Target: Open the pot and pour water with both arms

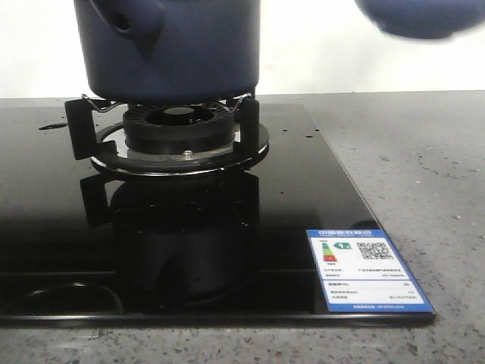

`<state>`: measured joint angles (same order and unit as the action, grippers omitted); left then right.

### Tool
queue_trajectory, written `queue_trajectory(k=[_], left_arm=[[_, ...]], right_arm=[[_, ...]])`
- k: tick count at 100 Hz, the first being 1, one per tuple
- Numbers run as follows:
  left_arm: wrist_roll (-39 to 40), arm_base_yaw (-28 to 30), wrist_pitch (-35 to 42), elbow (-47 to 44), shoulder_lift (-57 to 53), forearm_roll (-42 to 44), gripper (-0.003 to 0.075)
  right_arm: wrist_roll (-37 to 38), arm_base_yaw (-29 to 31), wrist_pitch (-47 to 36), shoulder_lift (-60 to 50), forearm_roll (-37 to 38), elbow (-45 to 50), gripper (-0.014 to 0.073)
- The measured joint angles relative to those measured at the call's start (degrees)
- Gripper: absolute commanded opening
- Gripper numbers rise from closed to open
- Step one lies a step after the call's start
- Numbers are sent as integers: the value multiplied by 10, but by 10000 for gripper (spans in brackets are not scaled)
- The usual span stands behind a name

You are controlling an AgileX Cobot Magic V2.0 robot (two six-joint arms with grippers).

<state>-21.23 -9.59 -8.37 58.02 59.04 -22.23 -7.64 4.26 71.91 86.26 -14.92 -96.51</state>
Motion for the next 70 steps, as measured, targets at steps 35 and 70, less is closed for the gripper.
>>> queue_trajectory(k=[35, 70], left_arm=[[0, 0, -9, -1, 0, 14, 386], [0, 12, -19, -2, 0, 26, 386]], right_arm=[[33, -124, 12, 77, -12, -178, -41], [43, -220, 10, 185, -14, -286, -41]])
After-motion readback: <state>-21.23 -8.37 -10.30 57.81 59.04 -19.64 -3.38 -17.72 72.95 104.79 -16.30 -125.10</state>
